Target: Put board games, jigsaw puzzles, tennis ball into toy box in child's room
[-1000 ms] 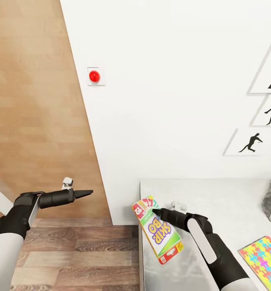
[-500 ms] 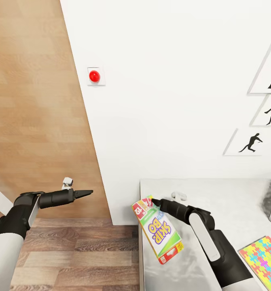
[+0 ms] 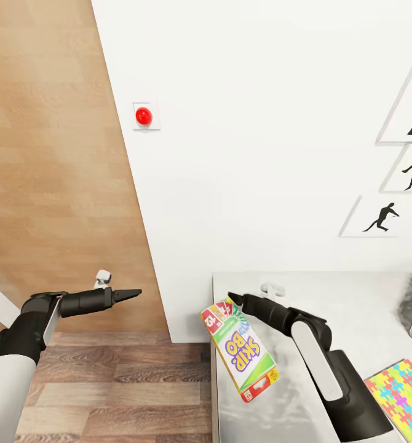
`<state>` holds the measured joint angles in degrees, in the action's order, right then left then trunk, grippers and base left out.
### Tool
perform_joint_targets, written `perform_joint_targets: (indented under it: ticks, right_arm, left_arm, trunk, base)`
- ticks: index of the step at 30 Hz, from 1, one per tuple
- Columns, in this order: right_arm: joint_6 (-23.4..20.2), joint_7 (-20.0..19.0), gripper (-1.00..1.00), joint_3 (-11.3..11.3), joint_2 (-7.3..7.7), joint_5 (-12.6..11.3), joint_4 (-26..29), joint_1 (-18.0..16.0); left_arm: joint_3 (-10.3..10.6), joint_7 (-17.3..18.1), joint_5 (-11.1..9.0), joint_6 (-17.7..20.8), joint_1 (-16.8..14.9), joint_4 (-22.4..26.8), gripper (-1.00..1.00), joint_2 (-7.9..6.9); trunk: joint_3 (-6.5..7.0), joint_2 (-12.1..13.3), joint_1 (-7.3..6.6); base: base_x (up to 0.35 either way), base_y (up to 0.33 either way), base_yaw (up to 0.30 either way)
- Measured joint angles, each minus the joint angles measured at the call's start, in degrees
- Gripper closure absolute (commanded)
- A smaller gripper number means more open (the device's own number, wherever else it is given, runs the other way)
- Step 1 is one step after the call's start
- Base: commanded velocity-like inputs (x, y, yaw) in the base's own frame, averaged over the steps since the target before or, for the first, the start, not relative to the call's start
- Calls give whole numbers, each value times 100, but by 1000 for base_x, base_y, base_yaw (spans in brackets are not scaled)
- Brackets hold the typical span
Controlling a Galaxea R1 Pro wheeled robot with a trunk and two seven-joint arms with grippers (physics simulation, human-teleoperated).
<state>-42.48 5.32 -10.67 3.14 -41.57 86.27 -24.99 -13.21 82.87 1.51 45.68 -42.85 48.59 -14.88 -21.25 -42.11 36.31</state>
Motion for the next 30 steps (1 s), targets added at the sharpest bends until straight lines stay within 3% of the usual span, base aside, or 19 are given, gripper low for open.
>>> perform_joint_targets:
  ticks: [12, 24, 30]
  right_arm:
    - [-4, -124, -100, -12, -9, -178, 362, 148]
    - [40, -597, -100, 8, 2, -235, 362, 219]
    - [50, -812, -100, 194, 1, -251, 323, 272]
  left_arm:
    - [-6, -487, -7, -7, 0, 0, -100, 15]
    - [-6, -552, -1, -19, 0, 0, -100, 54]
    - [-6, -555, -1, -25, 0, 0, -100, 54]
  trunk:
    - [2, 0, 0]
    - [80, 0, 0]
    - [133, 0, 0]
  base:
    - [0, 0, 0]
    - [0, 0, 0]
    - [0, 0, -2]
